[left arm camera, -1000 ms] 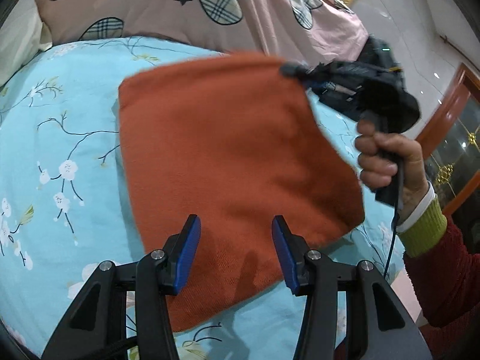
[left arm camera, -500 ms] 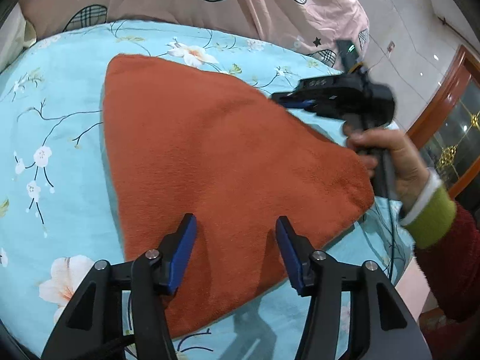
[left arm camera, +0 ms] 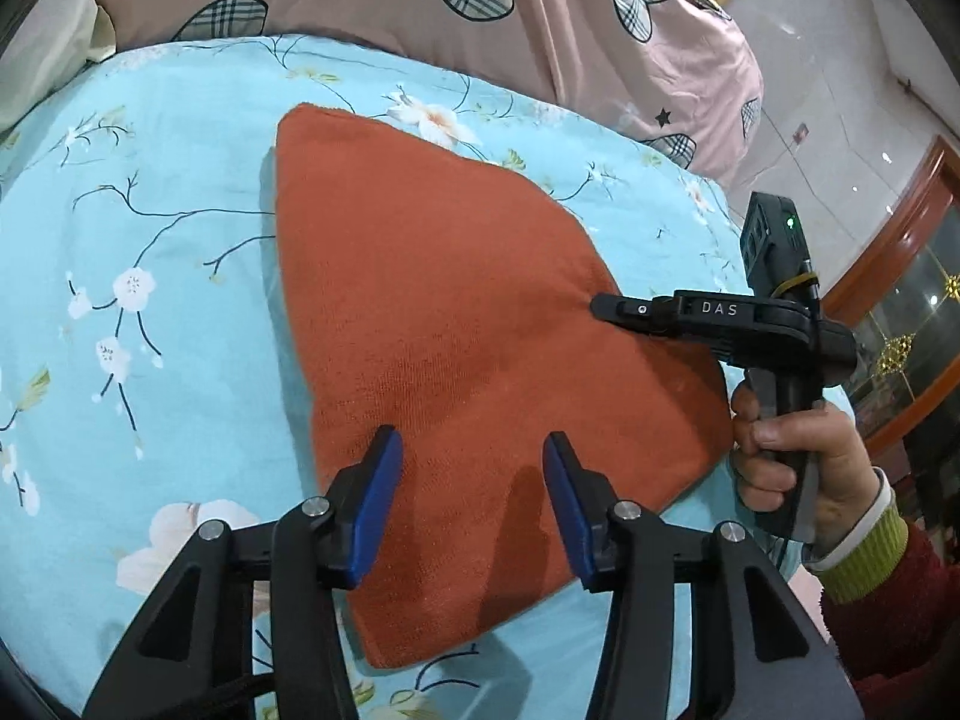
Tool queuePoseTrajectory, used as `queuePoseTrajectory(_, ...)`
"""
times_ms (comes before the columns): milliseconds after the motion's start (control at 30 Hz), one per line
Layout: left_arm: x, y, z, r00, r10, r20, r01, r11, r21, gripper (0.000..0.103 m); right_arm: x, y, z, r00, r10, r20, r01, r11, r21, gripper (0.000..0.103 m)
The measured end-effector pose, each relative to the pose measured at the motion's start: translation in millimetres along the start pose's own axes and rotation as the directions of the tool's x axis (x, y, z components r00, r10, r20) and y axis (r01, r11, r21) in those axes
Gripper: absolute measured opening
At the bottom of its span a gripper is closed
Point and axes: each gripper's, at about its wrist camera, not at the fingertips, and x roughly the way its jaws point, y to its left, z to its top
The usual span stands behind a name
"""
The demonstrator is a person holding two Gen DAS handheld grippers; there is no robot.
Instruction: Fold small clothes
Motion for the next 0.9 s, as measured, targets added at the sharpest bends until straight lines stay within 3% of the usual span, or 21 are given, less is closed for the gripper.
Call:
queuePoseTrajectory(67,-0.5,-1.9,1.5,1.000,0.011,-0.001,-0.011,1.000,0.006,0.049,-3.1,-7.3,-0.1,1.000,0.021,0.008,-0.021,1.000,0.018,0.002)
queuePoseTrajectory(200,-5.6,-4.3,8.2,1.000,0.010,0.000,-0.010,1.000,-0.012,0.049,-14.7,3.3,3.2,0.999,-0.032,0.002,0.032,0.999,-0.022,0.004)
queuePoseTrajectory(300,-12.6,-2.5,29.9,0.997,0.065,0.051,-0.065,0.998,-0.009,0.051,-25.9,24.0,16.7,0.999,-0.003,0.046,0.005,0.998,-0.062,0.006)
queuePoseTrajectory(433,3.4,15.8,62.9,0.993,0.100,0.057,-0.097,0.994,-0.057,0.051,-21.5,33.4,47.7,0.998,-0.004,0.063,0.008,0.998,-0.064,0.007)
queuePoseTrajectory(500,22.8,23.8,75.8,0.980,0.199,0.019,-0.198,0.979,-0.055,0.050,-7.5,33.6,57.8,1.000,0.026,0.008,-0.026,0.998,-0.059,0.007)
queuePoseTrajectory(533,38.3,31.2,81.4,0.956,0.294,-0.022,-0.295,0.954,-0.048,0.051,3.0,32.2,60.2,0.999,0.014,-0.030,-0.016,0.998,-0.055,0.007)
queuePoseTrajectory(567,48.0,37.8,81.7,0.946,0.320,-0.058,-0.323,0.945,-0.054,0.056,14.2,28.2,61.2,0.997,-0.039,-0.061,0.035,0.997,-0.062,0.007)
queuePoseTrajectory(600,53.4,42.0,81.6,0.948,0.311,-0.074,-0.316,0.947,-0.066,0.059,25.0,21.3,60.8,0.992,-0.099,-0.077,0.094,0.993,-0.067,0.006)
queuePoseTrajectory(633,58.0,46.3,82.7,0.951,0.298,-0.079,-0.304,0.949,-0.081,0.060,30.2,16.0,58.8,0.991,-0.106,-0.083,0.101,0.993,-0.057,0.002)
queuePoseTrajectory(700,58.6,46.2,83.7,0.950,0.305,-0.075,-0.310,0.947,-0.080,0.062,30.8,4.2,58.3,0.994,-0.075,-0.078,0.075,0.997,-0.005,0.001)
queuePoseTrajectory(800,43.0,37.8,78.7,0.952,0.304,-0.042,-0.306,0.950,-0.066,0.056,8.3,14.6,53.3,0.997,-0.074,-0.025,0.073,0.997,-0.029,0.006)
queuePoseTrajectory(900,13.6,22.6,64.2,0.971,0.237,0.004,-0.237,0.970,-0.057,0.055,-19.1,30.1,36.8,1.000,0.008,-0.005,-0.008,0.998,-0.070,0.006)
